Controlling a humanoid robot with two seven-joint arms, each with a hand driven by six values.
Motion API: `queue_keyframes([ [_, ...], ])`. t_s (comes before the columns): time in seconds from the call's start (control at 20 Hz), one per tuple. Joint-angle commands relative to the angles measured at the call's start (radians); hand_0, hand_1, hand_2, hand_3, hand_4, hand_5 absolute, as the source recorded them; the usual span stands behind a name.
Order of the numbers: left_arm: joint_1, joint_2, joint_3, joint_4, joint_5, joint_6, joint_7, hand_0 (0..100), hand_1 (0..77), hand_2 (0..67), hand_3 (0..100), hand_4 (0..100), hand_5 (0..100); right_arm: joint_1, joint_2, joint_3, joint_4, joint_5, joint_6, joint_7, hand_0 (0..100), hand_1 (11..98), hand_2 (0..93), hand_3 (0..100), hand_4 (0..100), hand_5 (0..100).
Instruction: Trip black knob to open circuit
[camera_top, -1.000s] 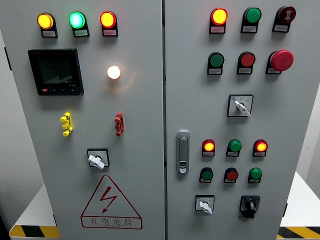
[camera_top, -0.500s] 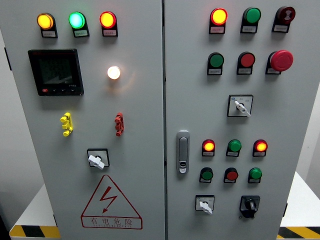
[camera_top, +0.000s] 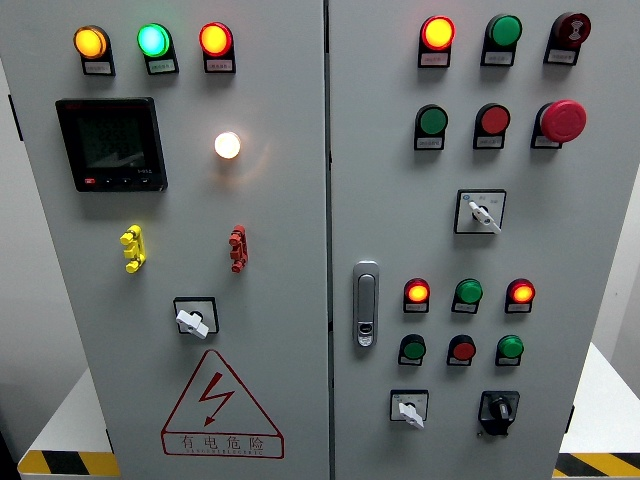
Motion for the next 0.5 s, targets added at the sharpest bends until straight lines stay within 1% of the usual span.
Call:
queue_keyframes([
  [0.0,0.000,0.000,0.000,0.000,0.000,0.000,0.000,0,0.0,19.5,26,10,9,0.045,0.0016,-0.021,0.010,-0.002,-0.052,-0.004,70,49.2,0.0,54,60,64],
  [0.05,0.000,0.000,0.000,0.000,0.000,0.000,0.000,0,0.0,19.5,26,10,9,0.060,0.0016,-0.039,0.010,0.000,-0.085,-0.007,71,49.5,0.0,56,65,66],
  [0.1,0.000,0.000,0.000,0.000,0.000,0.000,0.000,0,0.0,19.5,26,10,9,0.075,0.0031,-0.064,0.010,-0.002,-0.122,-0.007,72,49.8,0.0,60,69,70],
  [0.15,0.000,0.000,0.000,0.000,0.000,0.000,0.000,0,0.0,19.5,26,10,9,0.088,0.0031,-0.078,0.009,-0.002,-0.145,-0.008,73,50.0,0.0,62,72,72],
  [0.2,0.000,0.000,0.000,0.000,0.000,0.000,0.000,0,0.0,19.5,26,10,9,0.097,0.0031,-0.087,0.009,-0.003,-0.164,-0.008,74,50.1,0.0,63,74,74],
  [0.3,0.000,0.000,0.000,0.000,0.000,0.000,0.000,0,0.0,19.5,26,10,9,0.118,0.0031,-0.107,0.003,-0.003,-0.193,-0.018,75,50.6,0.0,66,78,82],
  [0.35,0.000,0.000,0.000,0.000,0.000,0.000,0.000,0,0.0,19.5,26,10,9,0.137,0.0031,-0.115,-0.005,-0.003,-0.207,-0.030,76,50.8,0.0,66,80,83],
  [0.4,0.000,0.000,0.000,0.000,0.000,0.000,0.000,0,0.0,19.5,26,10,9,0.158,0.0046,-0.118,-0.013,-0.003,-0.225,-0.039,76,51.0,0.0,70,83,88],
  [0.45,0.000,0.000,0.000,0.000,0.000,0.000,0.000,0,0.0,19.5,26,10,9,0.178,0.0046,-0.127,-0.019,-0.003,-0.248,-0.047,77,51.3,0.0,73,85,93],
])
